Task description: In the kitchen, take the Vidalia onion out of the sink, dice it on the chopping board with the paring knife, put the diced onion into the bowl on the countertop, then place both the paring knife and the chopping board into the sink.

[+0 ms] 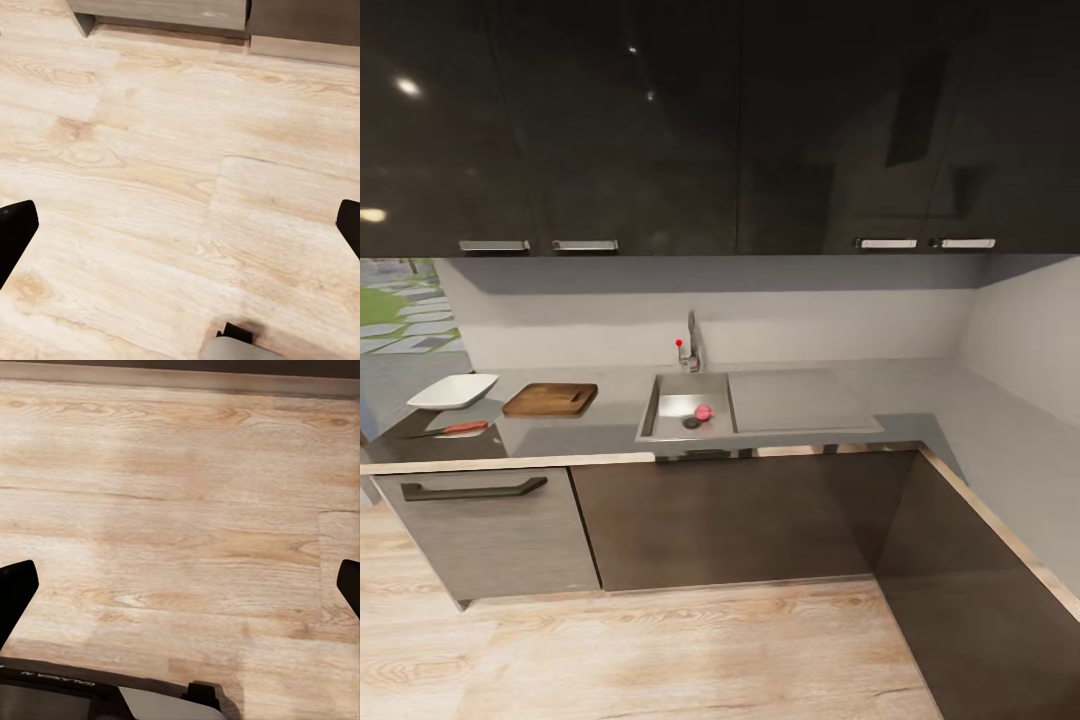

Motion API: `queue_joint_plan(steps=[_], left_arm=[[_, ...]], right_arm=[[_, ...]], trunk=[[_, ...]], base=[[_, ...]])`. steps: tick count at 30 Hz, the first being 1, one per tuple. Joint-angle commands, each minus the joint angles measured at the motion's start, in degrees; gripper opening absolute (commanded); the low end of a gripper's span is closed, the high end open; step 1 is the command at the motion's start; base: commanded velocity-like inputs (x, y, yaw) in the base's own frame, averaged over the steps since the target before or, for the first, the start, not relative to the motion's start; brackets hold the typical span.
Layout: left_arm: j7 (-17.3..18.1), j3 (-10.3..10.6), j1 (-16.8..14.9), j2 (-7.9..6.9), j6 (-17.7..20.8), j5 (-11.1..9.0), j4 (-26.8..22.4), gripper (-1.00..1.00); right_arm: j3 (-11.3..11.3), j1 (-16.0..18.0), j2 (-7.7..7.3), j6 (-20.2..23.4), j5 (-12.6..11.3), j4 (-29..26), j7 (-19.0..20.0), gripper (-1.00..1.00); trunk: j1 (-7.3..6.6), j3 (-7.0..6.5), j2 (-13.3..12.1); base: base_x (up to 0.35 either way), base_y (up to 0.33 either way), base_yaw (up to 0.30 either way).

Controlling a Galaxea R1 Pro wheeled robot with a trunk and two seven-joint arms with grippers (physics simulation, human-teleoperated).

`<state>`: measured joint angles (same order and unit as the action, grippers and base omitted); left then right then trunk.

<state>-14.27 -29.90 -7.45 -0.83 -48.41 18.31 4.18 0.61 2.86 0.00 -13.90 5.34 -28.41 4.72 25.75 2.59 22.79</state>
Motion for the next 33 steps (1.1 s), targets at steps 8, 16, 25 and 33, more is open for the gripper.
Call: queue_joint_plan(steps=[8, 16, 25, 33], left_arm=[[-0.66, -0.49, -0.1, 0.47, 11.41, 0.79, -4.6, 1.0], [0.18, -0.15, -0.1, 3.95, 35.26, 0.69, -22.56, 1.0], [2.39, 9.65, -0.1, 7.74, 49.47, 0.55, -40.39, 1.0], [6.47, 19.79, -0.13, 9.14, 66.93, -0.01, -61.28, 1.0]], right_arm=[[-0.08, 0.04, 0.0, -0.16, 0.59, 0.03, -0.04, 1.0], [-0.08, 0.04, 0.0, -0.14, 0.62, 0.05, -0.06, 1.0], [-0.17, 0.04, -0.08, -0.16, 0.64, 0.11, -0.06, 1.0], [-0.25, 0.04, -0.17, -0.16, 0.64, 0.11, -0.06, 1.0]], trunk=[[0.04, 0.13, 0.13], [0.04, 0.13, 0.13], [0.04, 0.13, 0.13], [0.04, 0.13, 0.13]], base=[[0.0, 0.0, 0.0], [0.0, 0.0, 0.0], [0.0, 0.0, 0.0], [0.0, 0.0, 0.0]])
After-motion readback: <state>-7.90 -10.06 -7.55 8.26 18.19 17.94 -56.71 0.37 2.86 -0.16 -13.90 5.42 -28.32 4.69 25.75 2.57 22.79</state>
